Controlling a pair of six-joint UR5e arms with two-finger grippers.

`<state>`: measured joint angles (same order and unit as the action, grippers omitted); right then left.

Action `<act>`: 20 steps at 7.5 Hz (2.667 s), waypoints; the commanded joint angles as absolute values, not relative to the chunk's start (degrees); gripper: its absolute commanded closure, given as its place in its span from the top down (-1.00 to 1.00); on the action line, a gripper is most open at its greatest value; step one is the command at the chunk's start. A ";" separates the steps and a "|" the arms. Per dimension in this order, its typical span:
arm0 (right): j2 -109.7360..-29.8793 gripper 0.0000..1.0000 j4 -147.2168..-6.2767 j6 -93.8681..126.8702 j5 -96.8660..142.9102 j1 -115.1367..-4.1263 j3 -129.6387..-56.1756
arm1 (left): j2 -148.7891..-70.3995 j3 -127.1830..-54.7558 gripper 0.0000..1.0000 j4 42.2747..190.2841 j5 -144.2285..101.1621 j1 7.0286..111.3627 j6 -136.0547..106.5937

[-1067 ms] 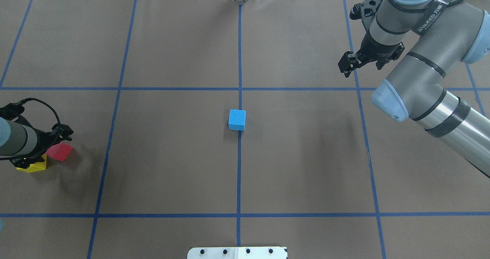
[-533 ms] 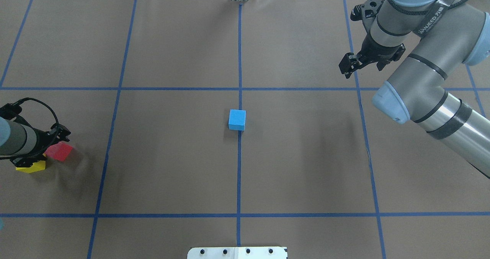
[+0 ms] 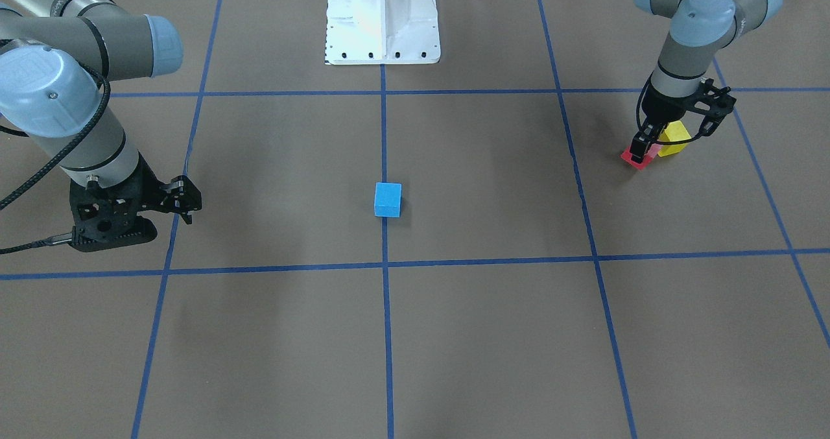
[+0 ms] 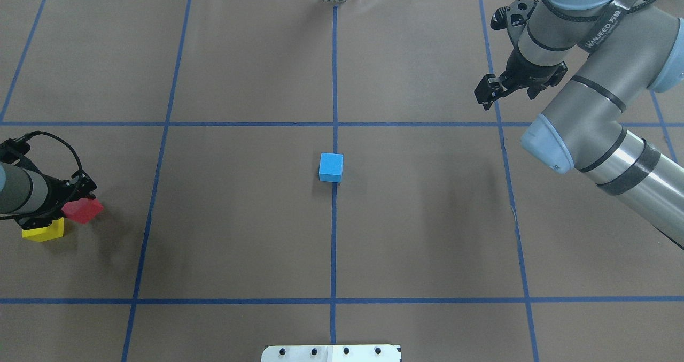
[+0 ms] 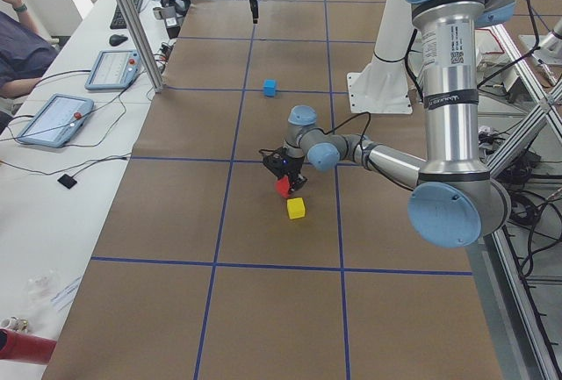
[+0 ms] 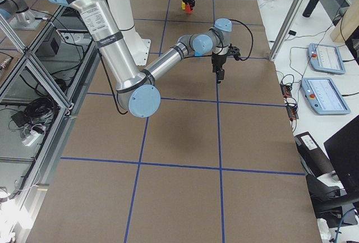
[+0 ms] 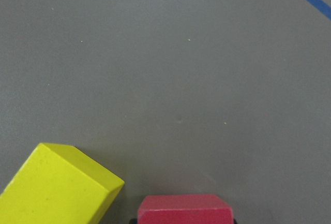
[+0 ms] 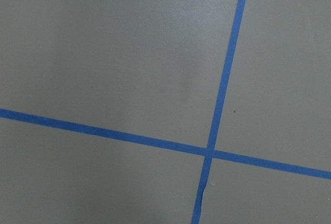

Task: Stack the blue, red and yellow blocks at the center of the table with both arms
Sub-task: 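Lower the left gripper onto the red cube and close on it, then carry the red cube with the left gripper above the blue cube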

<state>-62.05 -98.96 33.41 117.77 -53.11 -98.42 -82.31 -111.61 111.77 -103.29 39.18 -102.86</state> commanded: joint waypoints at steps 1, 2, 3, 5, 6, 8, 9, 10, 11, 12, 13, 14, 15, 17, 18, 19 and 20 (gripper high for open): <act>-62.66 0.99 -98.96 33.40 117.95 -53.17 -98.79 | -83.49 -118.96 -1.00 100.44 -104.59 42.18 -88.25; -63.97 0.99 -99.05 33.31 118.47 -53.17 -100.27 | -88.11 -120.66 -1.00 93.58 -104.59 42.19 -81.89; -65.12 0.99 -99.05 33.05 118.56 -53.52 -101.24 | -94.24 -121.37 -1.00 88.21 -104.59 42.01 -77.13; -67.66 0.99 -98.88 30.17 122.06 -58.59 -101.51 | -112.14 -118.93 -1.00 76.18 -104.59 40.01 -74.19; -69.76 0.99 -98.96 25.36 123.65 -61.93 -101.25 | -120.50 -115.00 -1.00 72.81 -104.42 35.47 -74.09; -74.16 0.99 -98.96 13.77 123.92 -69.57 -99.59 | -135.20 -101.49 -1.00 73.64 -104.24 32.88 -73.92; -76.79 0.99 -98.53 8.66 125.75 -73.35 -98.01 | -140.22 -95.42 -1.00 76.26 -104.50 32.78 -71.83; -78.30 0.99 -98.53 6.26 127.16 -76.52 -96.61 | -141.93 -93.19 -1.00 76.98 -104.50 32.70 -67.89; -81.01 0.99 -98.44 3.46 128.57 -78.64 -96.42 | -142.03 -92.90 -1.00 78.82 -104.50 32.70 -61.67; -82.43 0.99 -98.44 2.56 129.80 -80.92 -96.42 | -142.03 -92.20 -1.00 80.23 -104.59 32.35 -59.18; -84.27 0.99 -98.44 1.85 130.60 -82.08 -96.50 | -141.94 -91.85 -1.00 81.98 -104.59 31.91 -58.37; -85.33 0.99 -98.44 1.06 130.78 -82.87 -96.50 | -142.03 -88.80 -1.00 85.57 -104.50 31.73 -58.45; -85.95 0.99 -98.44 0.97 131.22 -83.14 -96.59 | -142.12 -85.90 -1.00 89.69 -104.59 31.38 -59.06; -86.66 0.99 -98.35 0.97 131.22 -83.32 -96.77 | -142.12 -85.43 -1.00 89.65 -104.68 30.85 -59.24; -86.66 0.99 -98.44 0.97 131.22 -83.32 -96.85 | -142.12 -85.26 -1.00 89.56 -104.59 30.24 -59.67; -86.66 0.99 -98.44 0.97 131.22 -83.32 -96.94 | -142.12 -84.82 -1.00 90.00 -104.59 30.15 -63.85; -86.66 0.99 -98.44 0.97 131.31 -83.41 -96.94 | -142.55 -83.94 -1.00 90.00 -104.59 29.89 -64.94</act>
<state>-86.63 -98.43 0.97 131.24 -83.33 -96.89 -142.23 -84.82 89.84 -104.60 30.22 -62.65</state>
